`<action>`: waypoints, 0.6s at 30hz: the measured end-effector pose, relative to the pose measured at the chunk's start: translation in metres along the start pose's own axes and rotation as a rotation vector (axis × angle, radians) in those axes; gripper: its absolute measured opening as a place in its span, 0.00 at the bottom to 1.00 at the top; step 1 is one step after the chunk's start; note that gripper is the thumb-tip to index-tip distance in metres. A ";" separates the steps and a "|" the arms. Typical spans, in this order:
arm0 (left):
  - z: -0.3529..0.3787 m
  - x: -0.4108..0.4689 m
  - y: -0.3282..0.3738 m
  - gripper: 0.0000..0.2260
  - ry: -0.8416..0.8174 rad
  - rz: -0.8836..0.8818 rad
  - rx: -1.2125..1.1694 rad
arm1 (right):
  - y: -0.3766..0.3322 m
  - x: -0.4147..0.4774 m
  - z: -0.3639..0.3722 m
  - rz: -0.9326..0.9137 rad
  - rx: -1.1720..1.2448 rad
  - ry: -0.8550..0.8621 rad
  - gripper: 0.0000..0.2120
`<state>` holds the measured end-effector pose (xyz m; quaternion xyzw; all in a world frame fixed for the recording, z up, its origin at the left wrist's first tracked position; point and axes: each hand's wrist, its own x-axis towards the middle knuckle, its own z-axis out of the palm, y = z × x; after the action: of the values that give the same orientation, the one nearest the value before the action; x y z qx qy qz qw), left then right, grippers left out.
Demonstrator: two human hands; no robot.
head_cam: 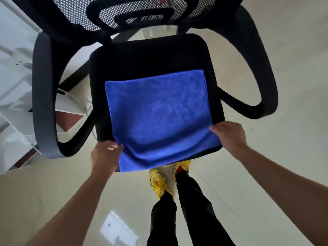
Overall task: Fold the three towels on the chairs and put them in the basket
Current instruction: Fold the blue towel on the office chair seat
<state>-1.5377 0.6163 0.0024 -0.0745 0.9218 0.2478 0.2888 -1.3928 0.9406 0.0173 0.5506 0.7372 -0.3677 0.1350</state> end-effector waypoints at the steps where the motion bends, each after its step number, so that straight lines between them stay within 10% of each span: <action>1: -0.005 0.011 0.007 0.05 0.030 -0.019 -0.051 | -0.010 0.007 -0.002 -0.015 0.018 0.001 0.04; 7: -0.022 0.072 0.049 0.06 -0.120 -0.336 -0.618 | -0.061 0.065 0.001 -0.016 0.054 -0.037 0.10; 12: -0.031 0.061 0.047 0.11 -0.333 -0.382 -0.660 | -0.058 0.066 0.001 0.176 0.381 -0.164 0.18; 18: -0.023 0.013 0.020 0.07 -0.373 -0.356 -0.571 | -0.018 0.027 -0.015 0.077 0.208 -0.271 0.11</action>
<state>-1.5654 0.6221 0.0191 -0.2645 0.7199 0.4498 0.4577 -1.4158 0.9677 0.0182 0.5351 0.6485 -0.5072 0.1895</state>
